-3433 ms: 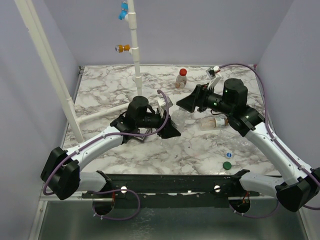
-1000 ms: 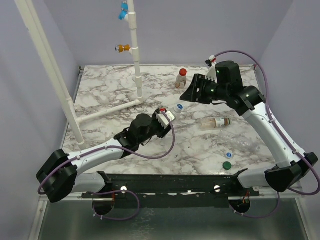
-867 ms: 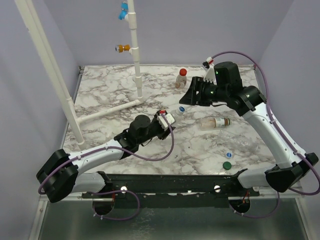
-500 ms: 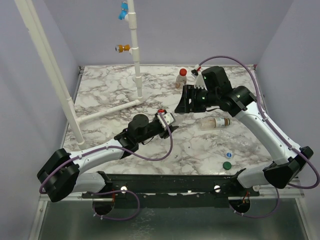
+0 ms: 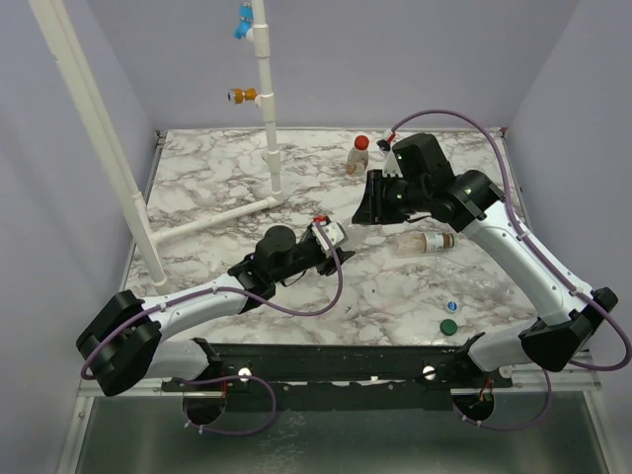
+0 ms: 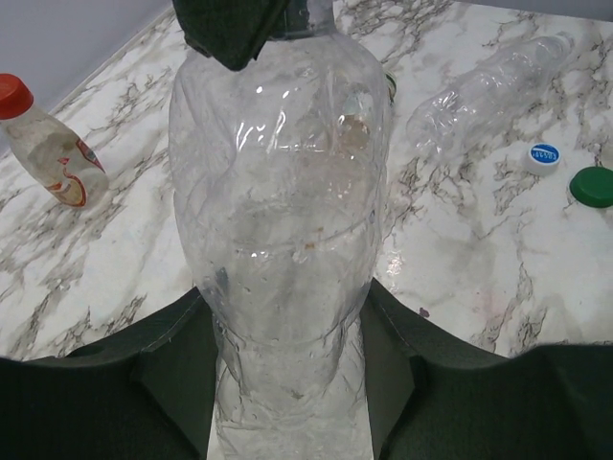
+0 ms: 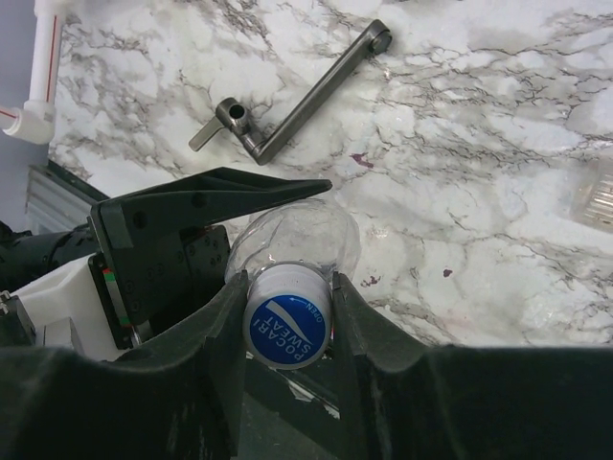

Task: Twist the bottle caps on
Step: Place the plastic bottle at the center of the board.

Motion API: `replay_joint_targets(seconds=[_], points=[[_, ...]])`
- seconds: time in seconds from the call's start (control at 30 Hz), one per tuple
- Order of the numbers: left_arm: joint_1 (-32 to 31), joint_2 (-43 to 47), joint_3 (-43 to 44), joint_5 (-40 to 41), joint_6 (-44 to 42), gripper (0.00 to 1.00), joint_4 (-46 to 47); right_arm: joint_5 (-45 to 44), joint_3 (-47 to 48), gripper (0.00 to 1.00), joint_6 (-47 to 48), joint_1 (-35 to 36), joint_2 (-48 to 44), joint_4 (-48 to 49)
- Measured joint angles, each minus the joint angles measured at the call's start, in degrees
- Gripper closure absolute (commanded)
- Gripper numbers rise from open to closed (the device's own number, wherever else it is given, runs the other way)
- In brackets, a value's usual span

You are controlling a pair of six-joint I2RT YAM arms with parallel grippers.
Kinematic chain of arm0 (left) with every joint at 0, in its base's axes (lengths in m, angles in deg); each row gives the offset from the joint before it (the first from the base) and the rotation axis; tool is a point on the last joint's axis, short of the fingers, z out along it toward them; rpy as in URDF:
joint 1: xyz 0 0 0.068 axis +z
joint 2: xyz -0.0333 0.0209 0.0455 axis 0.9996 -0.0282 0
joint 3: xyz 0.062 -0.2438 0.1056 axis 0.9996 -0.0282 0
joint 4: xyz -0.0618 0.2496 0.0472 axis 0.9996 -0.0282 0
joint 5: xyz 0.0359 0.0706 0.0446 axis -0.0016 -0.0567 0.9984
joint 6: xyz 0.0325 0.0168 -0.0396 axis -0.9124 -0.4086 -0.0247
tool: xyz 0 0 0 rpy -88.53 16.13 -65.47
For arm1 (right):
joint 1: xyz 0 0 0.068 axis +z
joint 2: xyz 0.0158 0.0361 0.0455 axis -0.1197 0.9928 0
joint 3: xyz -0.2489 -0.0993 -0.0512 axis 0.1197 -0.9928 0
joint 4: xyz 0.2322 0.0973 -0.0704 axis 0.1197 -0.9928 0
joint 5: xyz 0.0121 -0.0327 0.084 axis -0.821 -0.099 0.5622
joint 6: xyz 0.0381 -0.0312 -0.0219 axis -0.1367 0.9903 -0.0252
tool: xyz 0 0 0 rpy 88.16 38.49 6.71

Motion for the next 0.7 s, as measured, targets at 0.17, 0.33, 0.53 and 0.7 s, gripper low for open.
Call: replay_joint_targets(seconds=[0.17, 0.33, 0.53, 0.7], points=[[0.0, -0.8, 0.1, 0.0, 1.9, 0.02, 0.7, -1.7, 0.2, 0.96, -0.1, 0.2, 0.0, -0.5], [0.1, -0.9, 0.4, 0.2, 5.4, 0.01, 0.6, -5.6, 3.7, 0.96, -0.4, 0.2, 1.2, -2.0], [0.6, 0.8, 1.6, 2.5, 8.5, 0.01, -2.9, -10.5, 8.5, 0.98, 0.5, -1.8, 3.9, -3.4], [1.3, 4.4, 5.5, 6.0, 11.3, 0.01, -10.1, -13.0, 9.7, 0.99, 2.4, -10.5, 7.1, -3.7]])
